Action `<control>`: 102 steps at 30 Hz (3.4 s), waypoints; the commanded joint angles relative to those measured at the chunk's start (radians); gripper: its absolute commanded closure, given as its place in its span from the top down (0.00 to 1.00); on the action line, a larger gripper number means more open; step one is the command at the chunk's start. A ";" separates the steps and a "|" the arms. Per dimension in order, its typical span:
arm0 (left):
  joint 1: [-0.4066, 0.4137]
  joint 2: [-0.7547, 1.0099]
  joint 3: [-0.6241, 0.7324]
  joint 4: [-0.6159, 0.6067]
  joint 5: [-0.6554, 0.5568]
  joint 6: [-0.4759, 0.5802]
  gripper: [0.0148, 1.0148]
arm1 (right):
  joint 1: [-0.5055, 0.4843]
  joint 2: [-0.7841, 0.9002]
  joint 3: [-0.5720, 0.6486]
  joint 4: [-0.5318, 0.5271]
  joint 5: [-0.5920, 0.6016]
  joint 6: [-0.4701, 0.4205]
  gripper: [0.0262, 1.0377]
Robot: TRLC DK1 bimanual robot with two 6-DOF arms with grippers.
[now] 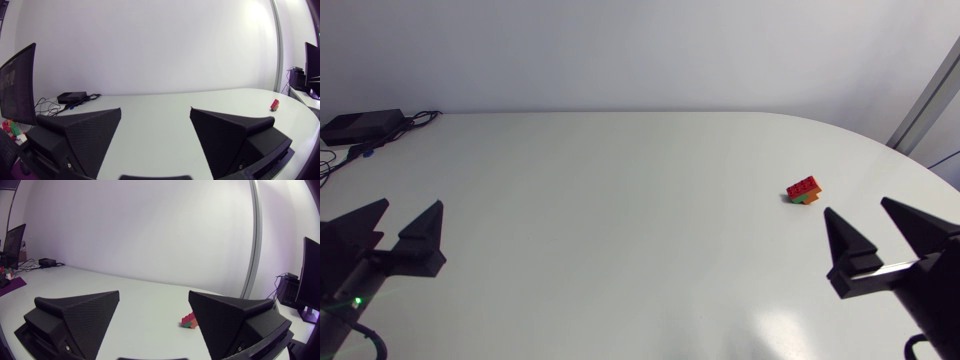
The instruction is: Disassemble duplo
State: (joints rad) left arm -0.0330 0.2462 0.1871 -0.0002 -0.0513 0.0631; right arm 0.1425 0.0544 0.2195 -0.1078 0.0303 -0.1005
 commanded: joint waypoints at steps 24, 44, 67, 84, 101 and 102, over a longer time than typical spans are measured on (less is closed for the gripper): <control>-0.189 1.038 0.644 -0.282 0.169 0.069 0.89 | -0.494 1.107 0.558 0.036 -0.242 0.291 0.96; -0.235 1.524 1.012 -0.287 0.283 0.238 0.91 | -0.612 1.748 1.041 -0.150 -0.553 0.335 0.96; -0.268 1.654 1.091 -0.293 0.286 0.294 0.91 | -0.597 2.181 1.534 -0.658 -0.613 -0.039 0.90; -0.288 1.656 1.074 -0.293 0.284 0.297 0.91 | -0.561 2.222 1.583 -0.756 -0.589 -0.059 0.55; -0.292 1.654 1.065 -0.293 0.284 0.314 0.91 | -0.528 2.152 1.505 -0.721 -0.586 -0.079 0.32; -0.294 1.654 1.063 -0.293 0.284 0.316 0.91 | -0.524 2.141 1.497 -0.722 -0.587 -0.088 0.31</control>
State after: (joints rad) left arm -0.3168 1.8782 1.2625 -0.2890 0.2287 0.3519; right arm -0.3923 2.2272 1.7561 -0.8307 -0.5648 -0.1596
